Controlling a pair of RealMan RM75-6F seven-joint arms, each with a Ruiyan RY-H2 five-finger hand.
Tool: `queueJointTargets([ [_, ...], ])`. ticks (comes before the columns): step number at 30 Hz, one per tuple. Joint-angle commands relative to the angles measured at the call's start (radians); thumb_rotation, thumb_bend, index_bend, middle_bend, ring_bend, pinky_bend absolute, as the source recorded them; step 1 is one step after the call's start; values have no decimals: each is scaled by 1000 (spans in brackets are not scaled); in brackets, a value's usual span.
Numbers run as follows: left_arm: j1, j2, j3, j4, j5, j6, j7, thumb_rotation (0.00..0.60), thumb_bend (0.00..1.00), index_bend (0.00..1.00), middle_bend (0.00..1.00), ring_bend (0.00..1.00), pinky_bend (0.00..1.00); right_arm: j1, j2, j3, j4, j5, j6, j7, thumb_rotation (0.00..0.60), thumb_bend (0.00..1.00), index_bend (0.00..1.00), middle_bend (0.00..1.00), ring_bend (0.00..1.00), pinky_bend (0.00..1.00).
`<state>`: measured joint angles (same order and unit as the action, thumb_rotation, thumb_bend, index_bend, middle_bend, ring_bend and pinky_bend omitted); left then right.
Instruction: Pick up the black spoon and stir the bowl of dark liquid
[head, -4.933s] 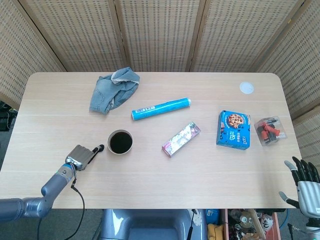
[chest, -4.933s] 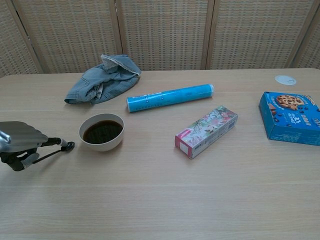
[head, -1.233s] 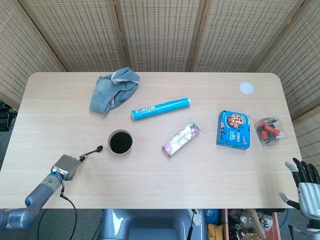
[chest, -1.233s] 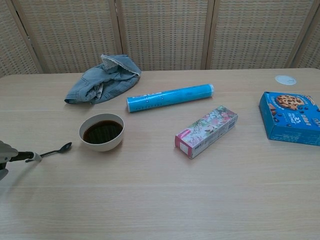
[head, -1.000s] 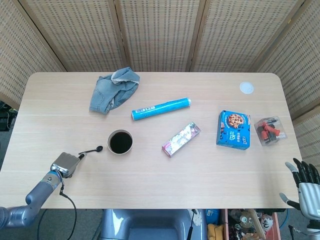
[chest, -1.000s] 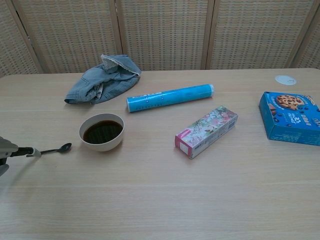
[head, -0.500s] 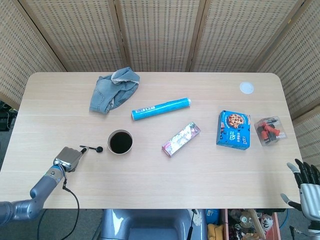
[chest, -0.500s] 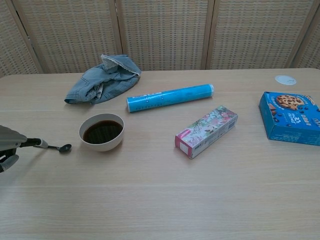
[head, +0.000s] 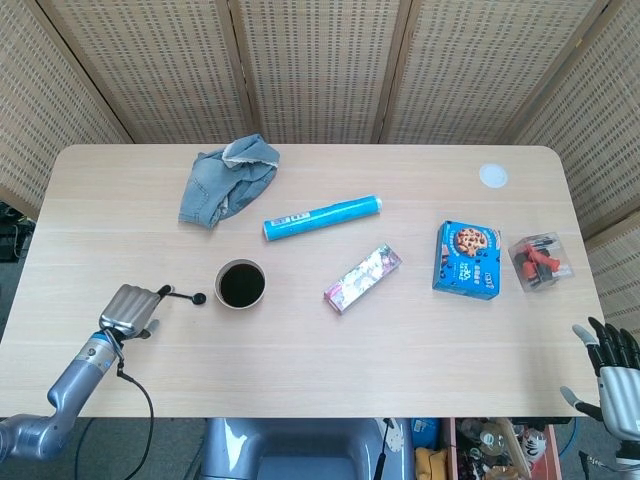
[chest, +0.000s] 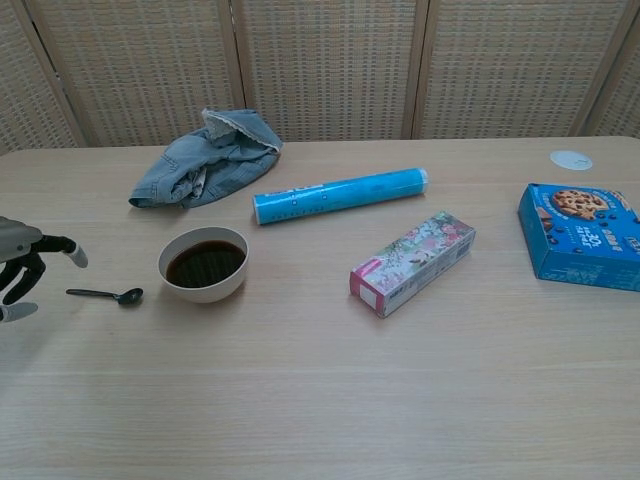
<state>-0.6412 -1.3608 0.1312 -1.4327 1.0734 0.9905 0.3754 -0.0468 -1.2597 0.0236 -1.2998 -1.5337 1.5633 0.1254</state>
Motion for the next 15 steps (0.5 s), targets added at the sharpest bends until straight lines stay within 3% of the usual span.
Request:
queueJointTargets([
  [1, 52, -40, -28, 73, 76, 91, -79, 600, 361, 239, 555, 487, 523, 0, 0, 0, 1, 0, 0, 1, 600, 213, 172, 141, 0, 0],
  [6, 88, -80, -51, 160, 136, 155, -150, 600, 348, 275, 378, 250, 222, 0, -2, 0, 3, -2, 1, 3, 600, 212, 171, 141, 0, 0],
  [11, 107, -124, -81, 266, 164, 161, -210, 600, 345, 314, 322, 182, 139, 3, -4, 0, 5, -4, -1, 5, 600, 213, 172, 141, 0, 0],
  [15, 112, -146, -96, 314, 172, 140, -231, 600, 350, 350, 245, 85, 15, 4, -4, 1, 5, -4, -2, 4, 600, 213, 171, 141, 0, 0],
])
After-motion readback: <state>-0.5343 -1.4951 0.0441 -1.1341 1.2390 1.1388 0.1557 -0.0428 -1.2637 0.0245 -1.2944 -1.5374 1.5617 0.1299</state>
